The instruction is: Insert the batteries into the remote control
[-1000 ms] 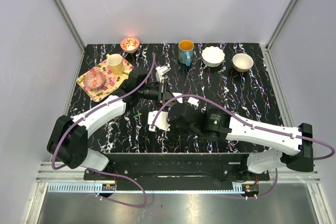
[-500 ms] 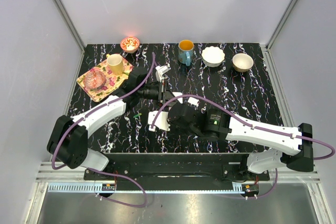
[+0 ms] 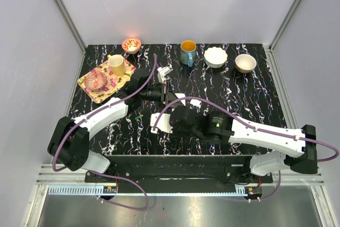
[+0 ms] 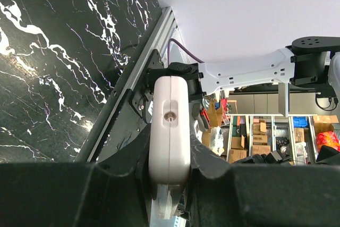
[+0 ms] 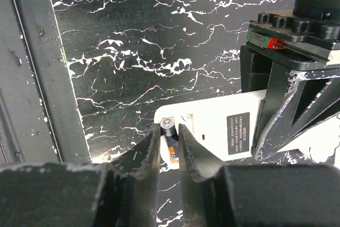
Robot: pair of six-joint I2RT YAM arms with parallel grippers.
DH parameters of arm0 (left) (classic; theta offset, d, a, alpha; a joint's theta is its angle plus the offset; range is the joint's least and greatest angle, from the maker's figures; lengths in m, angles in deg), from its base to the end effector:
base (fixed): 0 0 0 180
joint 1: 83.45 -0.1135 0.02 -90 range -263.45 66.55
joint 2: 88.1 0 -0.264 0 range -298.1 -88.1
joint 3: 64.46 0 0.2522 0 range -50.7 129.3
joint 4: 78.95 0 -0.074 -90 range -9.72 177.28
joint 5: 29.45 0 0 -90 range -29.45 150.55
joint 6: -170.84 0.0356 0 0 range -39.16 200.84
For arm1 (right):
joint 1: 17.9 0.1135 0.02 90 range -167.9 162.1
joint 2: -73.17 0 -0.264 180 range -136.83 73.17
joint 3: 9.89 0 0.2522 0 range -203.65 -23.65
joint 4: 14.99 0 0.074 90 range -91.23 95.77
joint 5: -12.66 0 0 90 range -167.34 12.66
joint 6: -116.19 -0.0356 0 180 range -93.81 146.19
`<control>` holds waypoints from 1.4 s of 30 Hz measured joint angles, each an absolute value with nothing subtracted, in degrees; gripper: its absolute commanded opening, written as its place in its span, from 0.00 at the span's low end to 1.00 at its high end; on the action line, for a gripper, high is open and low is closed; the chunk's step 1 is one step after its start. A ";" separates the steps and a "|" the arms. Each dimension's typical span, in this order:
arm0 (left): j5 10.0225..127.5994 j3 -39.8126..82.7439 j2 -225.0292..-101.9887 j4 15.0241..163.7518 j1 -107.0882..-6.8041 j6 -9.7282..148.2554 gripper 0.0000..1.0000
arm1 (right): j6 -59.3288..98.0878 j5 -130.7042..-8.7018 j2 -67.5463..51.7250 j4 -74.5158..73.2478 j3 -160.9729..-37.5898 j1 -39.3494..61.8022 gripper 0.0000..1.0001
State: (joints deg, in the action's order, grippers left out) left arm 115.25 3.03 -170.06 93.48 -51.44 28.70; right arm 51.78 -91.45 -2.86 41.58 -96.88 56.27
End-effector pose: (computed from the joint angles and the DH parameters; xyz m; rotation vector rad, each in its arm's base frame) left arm 0.2517 -0.1916 0.2764 0.3641 2.2591 -1.8054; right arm 0.0847 0.2668 0.3401 -1.7111 1.5962 0.1286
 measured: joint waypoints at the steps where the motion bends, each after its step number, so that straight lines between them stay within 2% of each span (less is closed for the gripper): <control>1: 115.18 3.03 -170.08 93.50 -51.41 28.70 0.00 | 51.76 -91.50 -2.86 41.58 -96.84 56.29 0.26; 42: 115.38 3.03 -170.54 95.51 -50.87 24.86 0.00 | 49.57 -94.62 -1.39 44.33 -95.96 56.40 0.48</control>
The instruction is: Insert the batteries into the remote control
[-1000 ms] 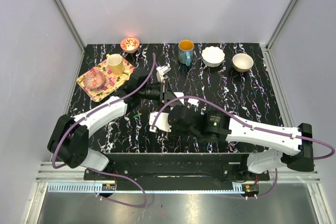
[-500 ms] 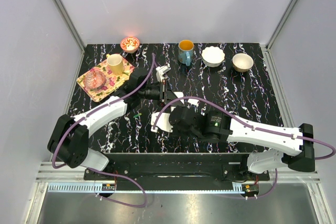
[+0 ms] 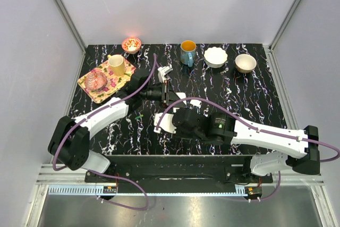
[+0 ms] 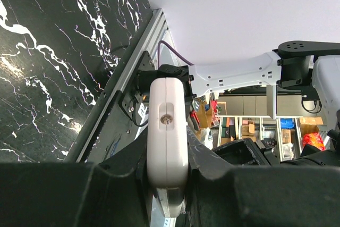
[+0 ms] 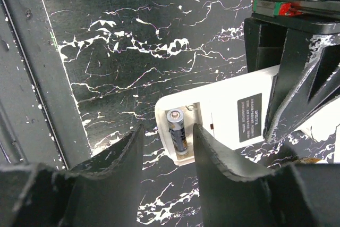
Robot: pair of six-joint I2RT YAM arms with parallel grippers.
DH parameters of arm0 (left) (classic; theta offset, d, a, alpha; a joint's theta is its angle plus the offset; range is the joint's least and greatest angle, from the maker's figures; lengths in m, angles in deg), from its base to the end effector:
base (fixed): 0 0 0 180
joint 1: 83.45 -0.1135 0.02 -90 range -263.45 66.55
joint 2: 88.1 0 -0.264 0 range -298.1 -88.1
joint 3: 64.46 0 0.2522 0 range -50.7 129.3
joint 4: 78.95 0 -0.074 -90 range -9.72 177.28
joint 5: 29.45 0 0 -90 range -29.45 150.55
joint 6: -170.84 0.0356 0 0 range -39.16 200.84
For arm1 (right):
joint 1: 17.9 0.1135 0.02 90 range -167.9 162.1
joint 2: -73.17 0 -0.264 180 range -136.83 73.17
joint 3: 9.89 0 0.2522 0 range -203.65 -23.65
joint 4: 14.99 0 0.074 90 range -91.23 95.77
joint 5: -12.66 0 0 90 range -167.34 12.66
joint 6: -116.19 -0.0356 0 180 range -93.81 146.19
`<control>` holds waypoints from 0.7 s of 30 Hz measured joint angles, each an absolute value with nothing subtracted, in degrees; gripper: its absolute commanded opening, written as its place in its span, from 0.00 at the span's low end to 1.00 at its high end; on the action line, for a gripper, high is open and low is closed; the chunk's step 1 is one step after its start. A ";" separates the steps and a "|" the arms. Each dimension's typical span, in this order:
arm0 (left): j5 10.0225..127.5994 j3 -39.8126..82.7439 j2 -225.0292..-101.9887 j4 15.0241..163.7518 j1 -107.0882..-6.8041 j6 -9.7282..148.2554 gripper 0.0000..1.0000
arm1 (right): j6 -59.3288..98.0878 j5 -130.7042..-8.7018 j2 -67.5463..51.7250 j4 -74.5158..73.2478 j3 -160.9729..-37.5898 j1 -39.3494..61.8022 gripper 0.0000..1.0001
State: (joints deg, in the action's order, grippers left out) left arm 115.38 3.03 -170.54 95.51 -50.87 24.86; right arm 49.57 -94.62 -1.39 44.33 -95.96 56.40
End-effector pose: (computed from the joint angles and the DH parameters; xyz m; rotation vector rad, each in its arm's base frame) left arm 0.2518 -0.1955 0.2771 0.3229 2.2709 -1.8469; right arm 0.0831 0.2565 0.3383 -1.6812 1.6530 0.0674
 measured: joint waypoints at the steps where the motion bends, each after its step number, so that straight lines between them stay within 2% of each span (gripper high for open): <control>1: 115.40 3.03 -170.54 95.67 -50.87 24.86 0.00 | 49.53 -94.69 -1.35 44.46 -95.96 56.40 0.49; 21: 114.77 2.35 -170.56 98.03 -50.89 24.70 0.00 | 48.21 -94.49 0.00 44.90 -95.96 56.40 0.61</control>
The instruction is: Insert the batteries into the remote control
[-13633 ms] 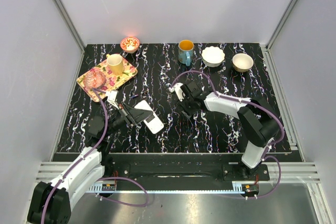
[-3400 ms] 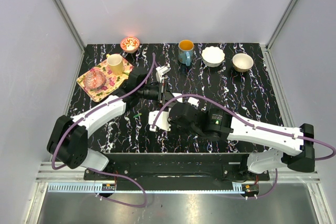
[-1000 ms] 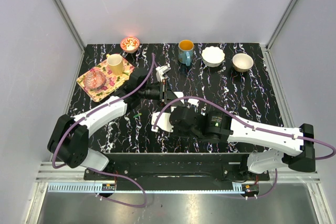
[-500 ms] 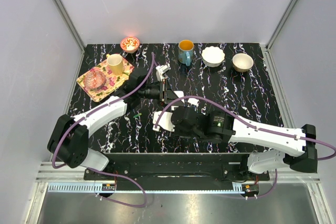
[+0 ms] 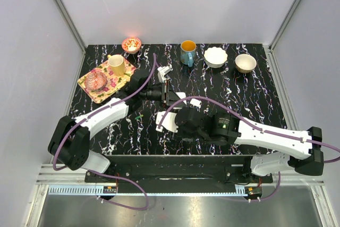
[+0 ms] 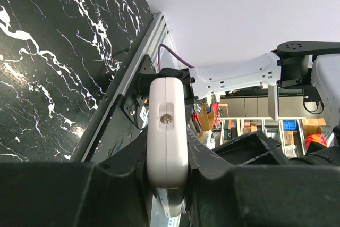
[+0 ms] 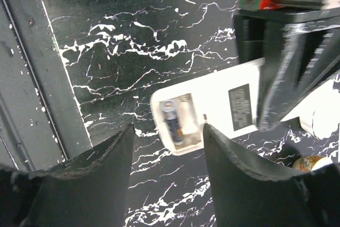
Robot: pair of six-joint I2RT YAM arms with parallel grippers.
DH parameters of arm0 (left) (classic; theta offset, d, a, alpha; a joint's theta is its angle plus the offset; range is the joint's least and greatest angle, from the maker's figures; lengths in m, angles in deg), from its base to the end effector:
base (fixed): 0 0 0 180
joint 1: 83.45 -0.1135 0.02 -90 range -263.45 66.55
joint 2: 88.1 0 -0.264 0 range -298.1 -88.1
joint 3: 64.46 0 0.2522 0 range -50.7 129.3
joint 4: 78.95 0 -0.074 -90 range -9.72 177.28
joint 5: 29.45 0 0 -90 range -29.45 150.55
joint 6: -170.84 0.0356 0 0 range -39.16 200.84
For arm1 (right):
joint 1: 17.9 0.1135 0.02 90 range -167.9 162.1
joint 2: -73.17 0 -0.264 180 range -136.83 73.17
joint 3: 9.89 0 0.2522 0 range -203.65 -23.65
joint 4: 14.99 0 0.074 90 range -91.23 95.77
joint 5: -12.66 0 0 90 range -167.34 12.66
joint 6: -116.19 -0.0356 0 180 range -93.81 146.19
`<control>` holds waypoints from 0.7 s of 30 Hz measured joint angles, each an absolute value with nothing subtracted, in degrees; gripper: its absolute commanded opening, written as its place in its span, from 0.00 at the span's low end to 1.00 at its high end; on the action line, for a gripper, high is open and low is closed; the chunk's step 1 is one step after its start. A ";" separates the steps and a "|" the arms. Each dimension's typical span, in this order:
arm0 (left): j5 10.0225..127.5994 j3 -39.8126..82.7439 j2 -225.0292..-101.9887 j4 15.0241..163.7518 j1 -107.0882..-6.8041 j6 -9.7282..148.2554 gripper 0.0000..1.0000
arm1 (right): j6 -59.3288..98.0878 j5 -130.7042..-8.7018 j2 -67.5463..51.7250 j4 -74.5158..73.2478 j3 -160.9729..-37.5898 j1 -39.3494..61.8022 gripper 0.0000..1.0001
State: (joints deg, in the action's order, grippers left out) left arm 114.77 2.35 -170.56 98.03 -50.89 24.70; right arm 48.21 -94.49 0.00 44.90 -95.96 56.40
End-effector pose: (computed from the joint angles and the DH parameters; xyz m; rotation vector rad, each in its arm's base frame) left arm 0.2525 -0.1955 0.2768 0.3297 2.2371 -1.8419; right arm 0.0813 0.2504 0.3435 -1.6520 1.6659 0.0895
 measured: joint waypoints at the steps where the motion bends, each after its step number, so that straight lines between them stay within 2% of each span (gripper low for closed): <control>1: 114.85 2.20 -170.56 97.96 -50.89 24.64 0.00 | 48.24 -94.75 0.22 44.70 -95.96 56.38 0.62; 21: 115.86 1.22 -170.78 97.94 -49.97 23.68 0.00 | 47.52 -95.56 4.81 41.45 -96.03 54.35 0.65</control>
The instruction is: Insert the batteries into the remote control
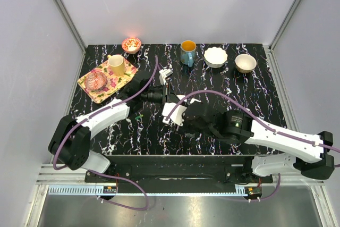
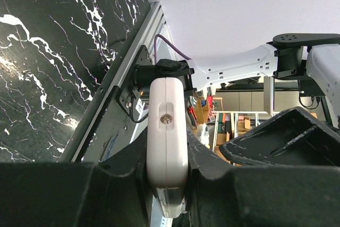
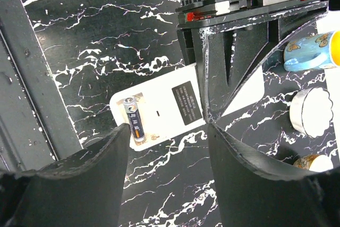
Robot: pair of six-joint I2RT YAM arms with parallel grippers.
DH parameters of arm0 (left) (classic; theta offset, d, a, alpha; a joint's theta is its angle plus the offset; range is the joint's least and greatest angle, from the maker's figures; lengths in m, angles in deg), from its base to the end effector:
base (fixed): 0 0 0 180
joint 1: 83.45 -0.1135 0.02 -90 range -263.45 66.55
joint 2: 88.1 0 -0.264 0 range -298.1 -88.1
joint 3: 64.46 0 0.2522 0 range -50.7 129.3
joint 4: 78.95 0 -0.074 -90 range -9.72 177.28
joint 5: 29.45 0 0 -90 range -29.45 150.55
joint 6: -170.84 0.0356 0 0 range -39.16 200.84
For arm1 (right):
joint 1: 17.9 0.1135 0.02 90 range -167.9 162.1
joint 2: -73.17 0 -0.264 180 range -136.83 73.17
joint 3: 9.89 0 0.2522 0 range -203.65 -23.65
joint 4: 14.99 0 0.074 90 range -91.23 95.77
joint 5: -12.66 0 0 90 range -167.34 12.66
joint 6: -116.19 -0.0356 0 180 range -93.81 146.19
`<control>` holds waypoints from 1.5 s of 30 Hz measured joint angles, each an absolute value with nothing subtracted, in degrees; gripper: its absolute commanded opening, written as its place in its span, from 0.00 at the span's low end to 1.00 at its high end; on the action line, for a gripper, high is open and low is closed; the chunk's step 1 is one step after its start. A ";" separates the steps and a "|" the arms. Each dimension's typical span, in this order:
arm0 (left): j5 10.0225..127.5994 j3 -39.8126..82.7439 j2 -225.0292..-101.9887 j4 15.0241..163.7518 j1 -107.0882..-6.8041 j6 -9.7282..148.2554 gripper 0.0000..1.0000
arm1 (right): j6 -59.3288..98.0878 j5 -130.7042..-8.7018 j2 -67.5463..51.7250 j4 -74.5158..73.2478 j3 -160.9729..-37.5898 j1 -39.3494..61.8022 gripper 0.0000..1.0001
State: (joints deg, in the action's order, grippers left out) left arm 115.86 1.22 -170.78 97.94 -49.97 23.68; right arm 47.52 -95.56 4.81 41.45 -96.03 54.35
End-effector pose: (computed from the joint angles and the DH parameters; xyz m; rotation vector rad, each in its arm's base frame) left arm 0.2475 -0.1988 0.2692 0.3315 2.2802 -1.8723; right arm 0.0859 0.2318 0.3686 -1.4893 1.6320 0.1362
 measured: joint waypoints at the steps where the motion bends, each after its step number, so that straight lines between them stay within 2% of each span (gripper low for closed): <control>1: 115.86 1.22 -170.80 98.03 -49.97 23.59 0.00 | 47.41 -95.26 5.10 41.45 -96.03 54.35 0.65; 8: 115.86 1.22 -170.80 98.33 -49.97 23.37 0.00 | 46.36 -94.47 6.04 41.10 -95.90 54.33 0.65; 12: 115.79 0.50 -170.82 100.69 -49.99 22.54 0.00 | 43.58 -96.44 10.19 35.83 -93.58 54.26 0.67; 17: 114.26 -3.13 -170.82 107.75 -50.10 19.02 0.00 | 30.62 -100.35 15.87 28.07 -91.72 48.58 0.77; 18: 113.76 -3.92 -170.82 109.37 -50.21 18.19 0.00 | 27.63 -100.92 16.07 27.00 -91.63 46.87 0.83; 23: 109.48 -6.48 -170.80 115.80 -50.91 15.09 0.00 | 12.63 -102.73 16.57 23.81 -87.52 40.77 0.91; 28: 105.26 -9.80 -170.80 123.97 -52.44 11.15 0.00 | 2.95 -99.45 15.72 23.90 -83.46 37.76 0.93; 36: 100.54 -11.24 -170.51 129.04 -53.40 9.25 0.00 | -6.38 -89.53 15.59 20.73 -79.50 35.92 0.94; 45: 98.64 -12.66 -169.03 131.51 -53.40 8.11 0.00 | -9.07 -85.86 15.19 18.32 -77.86 35.59 0.92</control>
State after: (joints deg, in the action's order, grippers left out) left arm 98.64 -12.66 -169.03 131.51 -53.40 8.11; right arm -9.07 -85.86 15.19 18.32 -77.86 35.59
